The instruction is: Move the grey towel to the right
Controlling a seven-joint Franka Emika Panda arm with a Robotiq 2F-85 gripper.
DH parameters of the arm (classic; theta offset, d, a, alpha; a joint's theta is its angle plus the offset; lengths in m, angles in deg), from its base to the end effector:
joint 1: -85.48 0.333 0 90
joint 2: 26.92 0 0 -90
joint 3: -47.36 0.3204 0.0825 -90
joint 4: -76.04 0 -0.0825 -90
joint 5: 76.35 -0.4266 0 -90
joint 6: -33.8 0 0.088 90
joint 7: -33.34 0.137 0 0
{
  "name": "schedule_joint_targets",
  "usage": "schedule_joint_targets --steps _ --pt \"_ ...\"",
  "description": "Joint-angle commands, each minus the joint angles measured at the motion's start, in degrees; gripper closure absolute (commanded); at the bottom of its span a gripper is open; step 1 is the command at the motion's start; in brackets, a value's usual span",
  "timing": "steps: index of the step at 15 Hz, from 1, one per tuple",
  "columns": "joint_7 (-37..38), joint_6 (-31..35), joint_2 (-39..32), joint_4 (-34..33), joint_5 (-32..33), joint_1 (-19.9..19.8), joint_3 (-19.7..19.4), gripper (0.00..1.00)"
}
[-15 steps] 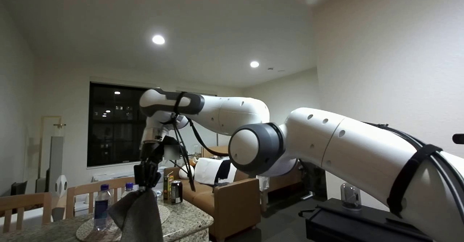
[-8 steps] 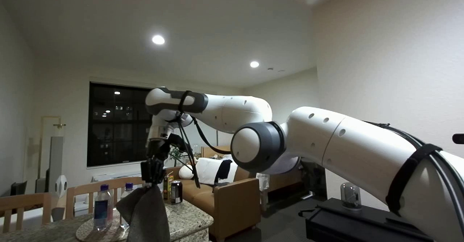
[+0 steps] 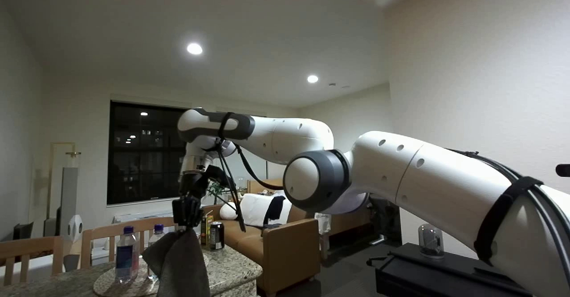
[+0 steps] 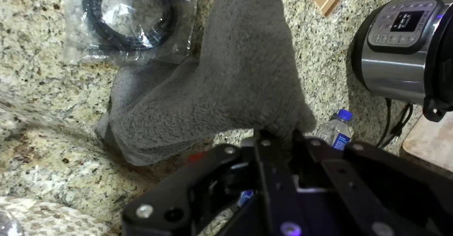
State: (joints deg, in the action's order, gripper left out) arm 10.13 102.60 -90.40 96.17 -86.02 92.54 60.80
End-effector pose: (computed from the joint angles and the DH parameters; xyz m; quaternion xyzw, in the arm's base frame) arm 0.7635 0.1936 0.3922 -0.9158 -0.3358 0.1034 0.1945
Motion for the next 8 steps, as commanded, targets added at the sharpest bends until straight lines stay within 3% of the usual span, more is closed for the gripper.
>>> schedule_joint_targets --steps 1,8 --pt "-0.15 0.37 0.72 1.15 -0.48 -0.04 -0.51 0.91" --pt "-0.34 -2.83 1.51 1.7 -1.0 -1.94 -0.37 0.91"
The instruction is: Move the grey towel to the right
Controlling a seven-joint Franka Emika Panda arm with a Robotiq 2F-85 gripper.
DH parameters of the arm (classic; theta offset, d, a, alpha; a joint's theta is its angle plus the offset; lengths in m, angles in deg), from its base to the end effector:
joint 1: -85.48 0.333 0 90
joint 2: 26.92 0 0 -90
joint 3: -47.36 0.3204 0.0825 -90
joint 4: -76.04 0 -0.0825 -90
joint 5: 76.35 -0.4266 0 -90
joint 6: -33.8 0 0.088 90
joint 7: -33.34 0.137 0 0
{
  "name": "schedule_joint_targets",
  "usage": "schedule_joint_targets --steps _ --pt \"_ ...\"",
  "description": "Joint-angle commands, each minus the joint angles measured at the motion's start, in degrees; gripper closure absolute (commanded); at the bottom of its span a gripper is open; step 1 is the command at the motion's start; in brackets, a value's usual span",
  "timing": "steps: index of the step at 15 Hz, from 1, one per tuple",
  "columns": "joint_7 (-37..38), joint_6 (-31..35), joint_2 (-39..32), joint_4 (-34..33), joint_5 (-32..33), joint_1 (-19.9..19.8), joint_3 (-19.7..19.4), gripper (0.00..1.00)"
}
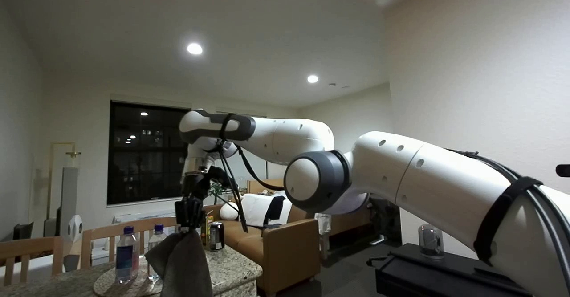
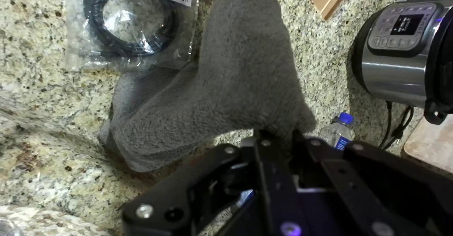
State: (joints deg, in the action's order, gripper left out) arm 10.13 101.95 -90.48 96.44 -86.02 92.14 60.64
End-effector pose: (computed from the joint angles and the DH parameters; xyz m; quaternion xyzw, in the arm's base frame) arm 0.7632 0.1877 0.3882 -0.9161 -0.3325 0.1114 0.1944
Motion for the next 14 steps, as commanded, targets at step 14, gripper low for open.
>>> schedule_joint_targets --steps 14 --pt "5.96 -17.3 -1.22 -0.07 -0.7 -5.04 -0.19 0.91"
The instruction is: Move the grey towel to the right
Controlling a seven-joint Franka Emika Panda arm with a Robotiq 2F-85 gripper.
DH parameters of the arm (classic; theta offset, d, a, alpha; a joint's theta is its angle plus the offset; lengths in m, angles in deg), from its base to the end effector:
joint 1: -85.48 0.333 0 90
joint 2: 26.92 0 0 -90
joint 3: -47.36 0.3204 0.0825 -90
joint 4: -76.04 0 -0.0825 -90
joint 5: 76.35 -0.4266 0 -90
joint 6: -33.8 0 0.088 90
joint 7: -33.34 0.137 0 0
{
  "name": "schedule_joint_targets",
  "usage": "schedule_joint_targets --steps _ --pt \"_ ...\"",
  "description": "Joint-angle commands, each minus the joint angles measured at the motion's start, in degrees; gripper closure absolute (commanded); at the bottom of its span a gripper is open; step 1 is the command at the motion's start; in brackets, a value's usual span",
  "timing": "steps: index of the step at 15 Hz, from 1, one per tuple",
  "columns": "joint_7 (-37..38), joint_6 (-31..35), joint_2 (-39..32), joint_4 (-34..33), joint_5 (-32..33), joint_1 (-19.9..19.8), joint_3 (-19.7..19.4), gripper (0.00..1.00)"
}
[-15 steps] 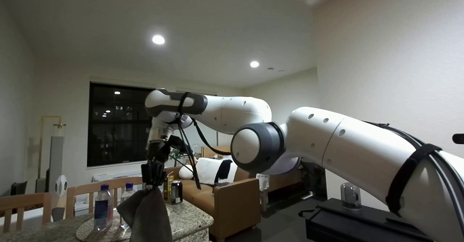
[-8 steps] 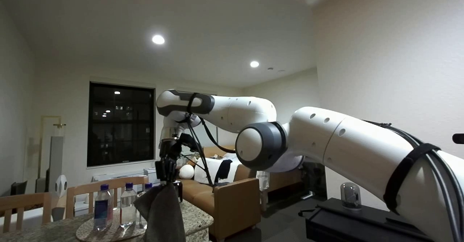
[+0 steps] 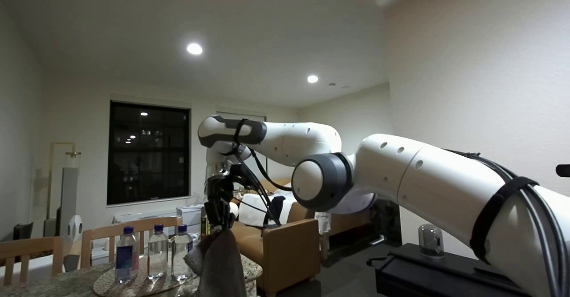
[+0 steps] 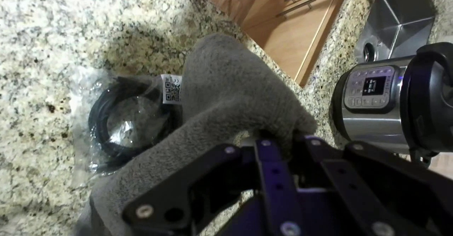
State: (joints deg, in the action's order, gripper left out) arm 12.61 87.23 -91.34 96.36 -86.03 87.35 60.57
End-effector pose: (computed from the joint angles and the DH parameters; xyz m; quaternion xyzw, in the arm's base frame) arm 0.7360 0.1192 0.3705 -0.9045 -0.2883 0.2373 0.2062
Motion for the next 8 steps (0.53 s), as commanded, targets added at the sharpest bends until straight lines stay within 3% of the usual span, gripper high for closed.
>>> schedule_joint_targets --steps 1,8 --pt "4.46 -2.59 -0.51 0.02 -0.72 -0.54 -0.23 0.91" --pt "10.52 -2.59 -0.51 0.09 -0.9 -2.35 -2.27 0.91"
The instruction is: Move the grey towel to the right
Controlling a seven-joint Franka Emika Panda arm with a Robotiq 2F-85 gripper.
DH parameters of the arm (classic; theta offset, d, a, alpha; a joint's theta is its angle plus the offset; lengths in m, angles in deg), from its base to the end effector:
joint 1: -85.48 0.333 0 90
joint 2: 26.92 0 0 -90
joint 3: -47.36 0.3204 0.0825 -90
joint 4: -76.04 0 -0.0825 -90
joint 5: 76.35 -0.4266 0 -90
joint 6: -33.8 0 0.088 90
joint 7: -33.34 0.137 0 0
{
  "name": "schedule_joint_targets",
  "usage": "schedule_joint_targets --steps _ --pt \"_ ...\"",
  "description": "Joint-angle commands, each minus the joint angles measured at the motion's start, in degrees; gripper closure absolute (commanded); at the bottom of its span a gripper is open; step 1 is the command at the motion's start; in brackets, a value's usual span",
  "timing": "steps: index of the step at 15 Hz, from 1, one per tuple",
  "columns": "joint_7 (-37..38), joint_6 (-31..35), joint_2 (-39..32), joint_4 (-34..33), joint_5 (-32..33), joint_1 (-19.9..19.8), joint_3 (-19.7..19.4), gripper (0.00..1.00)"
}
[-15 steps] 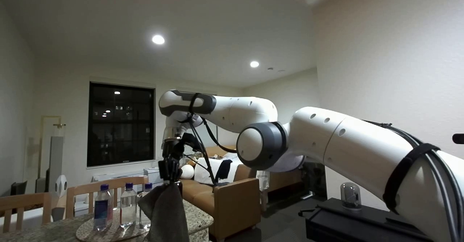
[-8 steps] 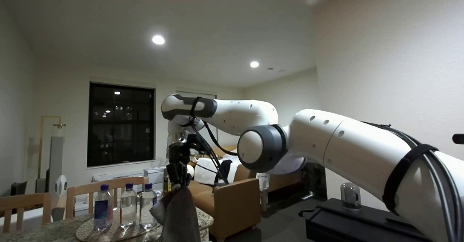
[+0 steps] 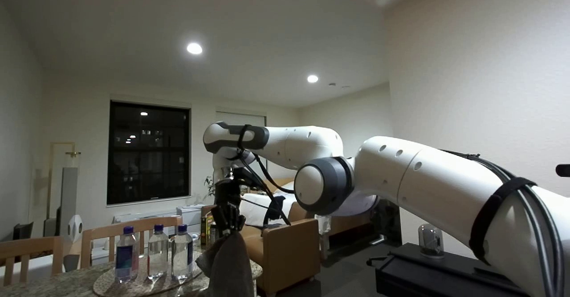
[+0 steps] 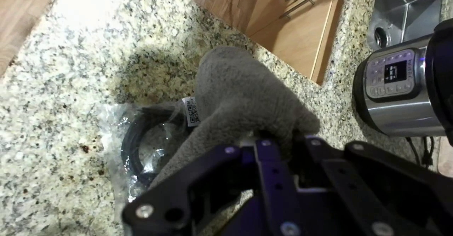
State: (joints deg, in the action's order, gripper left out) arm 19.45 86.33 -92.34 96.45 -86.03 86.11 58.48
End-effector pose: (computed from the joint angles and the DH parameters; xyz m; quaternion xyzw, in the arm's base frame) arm 0.7378 0.0926 0.3539 -0.9226 -0.2118 0.2653 0.1830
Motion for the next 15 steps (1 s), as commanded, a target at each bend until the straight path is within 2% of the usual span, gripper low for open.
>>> schedule_joint_targets --steps 1,14,15 --pt "4.37 -1.85 0.51 0.0 -0.86 -1.34 -0.33 0.91" --pt "10.17 -3.17 0.02 0.0 -0.47 -2.3 -1.76 0.91" --pt "11.41 -3.07 0.14 0.0 -0.37 -2.58 -2.29 0.86"
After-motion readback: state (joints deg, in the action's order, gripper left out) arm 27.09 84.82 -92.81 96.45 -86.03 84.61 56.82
